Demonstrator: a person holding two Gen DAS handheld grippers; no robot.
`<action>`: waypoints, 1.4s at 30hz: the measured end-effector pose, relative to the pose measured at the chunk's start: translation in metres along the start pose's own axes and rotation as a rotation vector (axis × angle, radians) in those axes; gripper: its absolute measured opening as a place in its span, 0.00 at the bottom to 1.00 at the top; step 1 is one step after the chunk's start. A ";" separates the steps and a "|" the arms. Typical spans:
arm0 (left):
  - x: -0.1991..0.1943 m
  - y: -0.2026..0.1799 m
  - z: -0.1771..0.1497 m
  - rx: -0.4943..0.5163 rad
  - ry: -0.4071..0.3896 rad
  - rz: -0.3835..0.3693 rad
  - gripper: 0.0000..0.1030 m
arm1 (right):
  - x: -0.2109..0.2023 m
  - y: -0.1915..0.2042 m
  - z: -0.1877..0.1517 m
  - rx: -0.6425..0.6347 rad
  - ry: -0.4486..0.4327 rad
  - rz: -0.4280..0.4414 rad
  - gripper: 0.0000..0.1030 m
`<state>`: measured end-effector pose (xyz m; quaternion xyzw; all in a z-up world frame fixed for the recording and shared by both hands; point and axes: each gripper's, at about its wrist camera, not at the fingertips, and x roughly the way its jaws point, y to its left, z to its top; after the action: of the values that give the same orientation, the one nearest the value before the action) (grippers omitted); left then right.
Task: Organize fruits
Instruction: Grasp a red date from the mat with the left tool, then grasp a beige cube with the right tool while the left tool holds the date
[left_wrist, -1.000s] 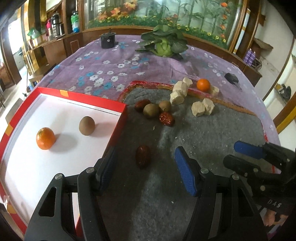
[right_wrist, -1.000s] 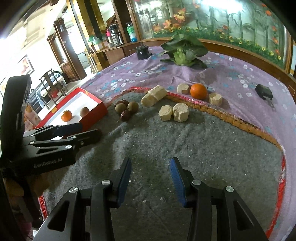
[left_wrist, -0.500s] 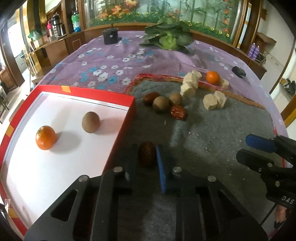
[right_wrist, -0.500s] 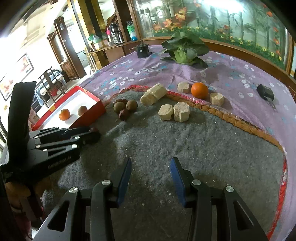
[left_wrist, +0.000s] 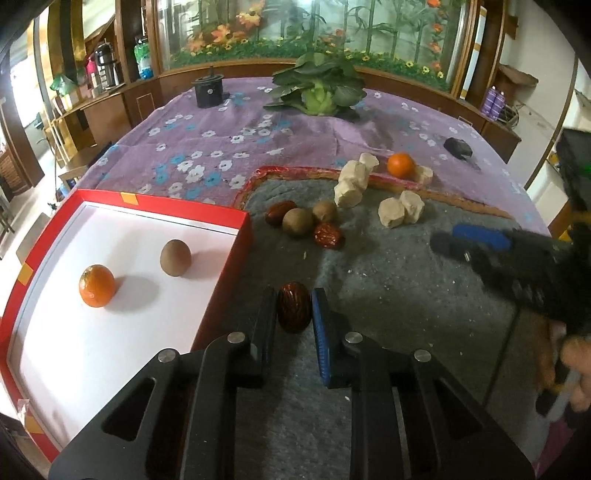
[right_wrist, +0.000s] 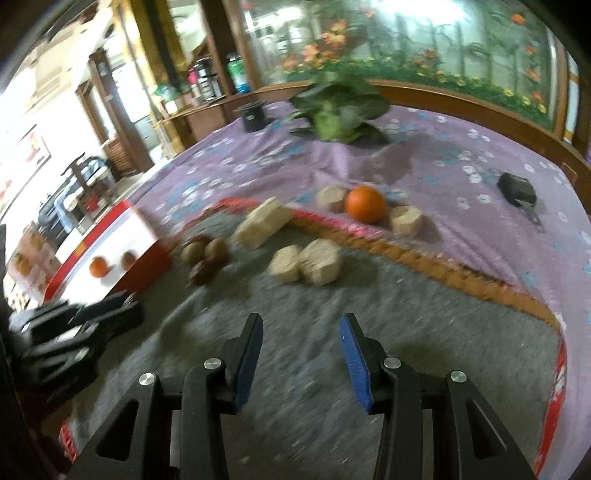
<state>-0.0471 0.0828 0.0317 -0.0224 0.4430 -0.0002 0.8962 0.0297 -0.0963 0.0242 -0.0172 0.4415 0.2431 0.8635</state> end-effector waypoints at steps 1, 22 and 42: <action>0.001 0.000 -0.001 0.000 0.006 -0.001 0.18 | 0.003 -0.003 0.003 -0.001 0.001 -0.015 0.41; 0.008 0.009 -0.001 -0.040 0.042 -0.010 0.18 | 0.039 0.006 0.026 -0.125 0.033 -0.089 0.27; -0.018 0.008 -0.012 -0.039 -0.010 0.035 0.18 | -0.033 0.036 -0.031 -0.087 -0.019 -0.047 0.25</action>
<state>-0.0678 0.0908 0.0380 -0.0322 0.4387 0.0243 0.8978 -0.0256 -0.0856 0.0369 -0.0627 0.4219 0.2419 0.8715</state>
